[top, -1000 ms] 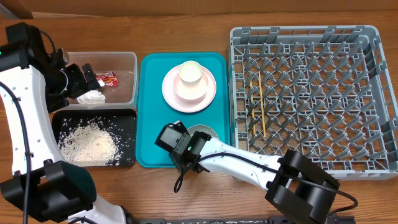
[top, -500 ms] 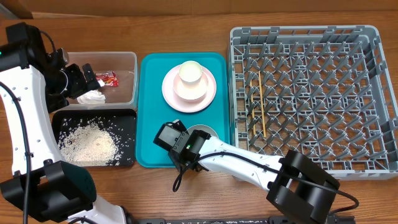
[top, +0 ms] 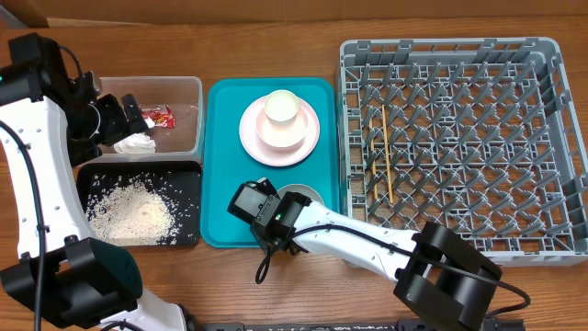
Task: Sort waste into correct bins and load items into the dishwasher
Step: 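Lower the right gripper onto the white bowl rim and grip it, then lift the white bowl with the right gripper and carry it to the rack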
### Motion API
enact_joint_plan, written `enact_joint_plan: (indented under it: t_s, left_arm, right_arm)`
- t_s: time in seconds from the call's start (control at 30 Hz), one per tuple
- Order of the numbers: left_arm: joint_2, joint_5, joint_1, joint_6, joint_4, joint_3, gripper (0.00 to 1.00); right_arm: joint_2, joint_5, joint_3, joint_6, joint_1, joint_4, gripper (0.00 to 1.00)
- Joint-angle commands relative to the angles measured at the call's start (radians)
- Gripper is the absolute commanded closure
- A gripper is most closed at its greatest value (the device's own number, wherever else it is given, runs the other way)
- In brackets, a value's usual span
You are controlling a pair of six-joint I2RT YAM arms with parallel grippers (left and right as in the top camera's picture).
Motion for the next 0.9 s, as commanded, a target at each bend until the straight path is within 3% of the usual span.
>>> enact_joint_plan:
  t_s: [0.0, 0.23, 0.33, 0.53, 0.87]
  left_arm:
    - [-0.006, -0.005, 0.003, -0.004, 0.001, 0.017, 0.0]
    - [-0.006, -0.006, 0.003, -0.003, 0.001, 0.017, 0.0]
    - [-0.006, -0.006, 0.003, -0.003, 0.001, 0.017, 0.0]
    - [-0.006, -0.006, 0.003, -0.003, 0.001, 0.017, 0.0]
    - [-0.006, -0.006, 0.003, -0.004, 0.001, 0.017, 0.0]
  right_arm:
    - [-0.034, 0.014, 0.024, 0.001, 0.003, 0.0, 0.86]
    - [-0.034, 0.006, 0.024, 0.005, 0.003, 0.007, 0.87]
    - [-0.034, -0.067, 0.025, 0.005, 0.003, 0.04, 0.96]
    - [-0.06, -0.119, 0.071, 0.005, -0.016, 0.02, 0.96]
    - [-0.266, -0.345, 0.106, 0.035, -0.157, -0.005, 0.96]
